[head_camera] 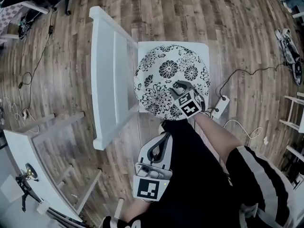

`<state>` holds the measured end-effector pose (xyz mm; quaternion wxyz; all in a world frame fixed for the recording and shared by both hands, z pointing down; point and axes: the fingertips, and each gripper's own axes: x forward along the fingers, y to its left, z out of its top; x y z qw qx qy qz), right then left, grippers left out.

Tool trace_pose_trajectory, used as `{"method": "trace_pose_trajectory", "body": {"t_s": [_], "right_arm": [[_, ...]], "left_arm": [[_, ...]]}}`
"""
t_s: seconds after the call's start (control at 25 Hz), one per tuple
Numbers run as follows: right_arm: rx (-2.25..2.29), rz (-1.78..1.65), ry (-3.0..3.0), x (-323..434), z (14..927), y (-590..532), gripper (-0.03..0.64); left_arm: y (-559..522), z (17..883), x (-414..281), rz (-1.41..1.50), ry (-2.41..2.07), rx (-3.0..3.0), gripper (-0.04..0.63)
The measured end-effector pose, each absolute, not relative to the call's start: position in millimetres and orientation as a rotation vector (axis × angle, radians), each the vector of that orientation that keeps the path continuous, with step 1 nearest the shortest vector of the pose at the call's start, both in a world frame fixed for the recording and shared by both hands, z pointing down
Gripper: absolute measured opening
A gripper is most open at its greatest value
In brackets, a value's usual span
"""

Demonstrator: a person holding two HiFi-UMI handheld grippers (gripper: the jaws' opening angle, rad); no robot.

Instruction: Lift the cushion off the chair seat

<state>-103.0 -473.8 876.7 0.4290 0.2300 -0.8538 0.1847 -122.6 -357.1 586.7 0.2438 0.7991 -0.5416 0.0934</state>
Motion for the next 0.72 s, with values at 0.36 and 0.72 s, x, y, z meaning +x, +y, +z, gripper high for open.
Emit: {"method": "trace_pose_trajectory", "body": {"t_s": [0.36,0.72], "right_arm": [[0.418,0.350,-2.008,-108,929,-468,0.140],[0.407,0.354,-2.024,-106,935,-471,0.138]], "left_arm": [[-349,611,-133,0.307,-1.504,2.091,0.005],[-347,616,-133,0.321,-1.526,2.062,0.005]]}}
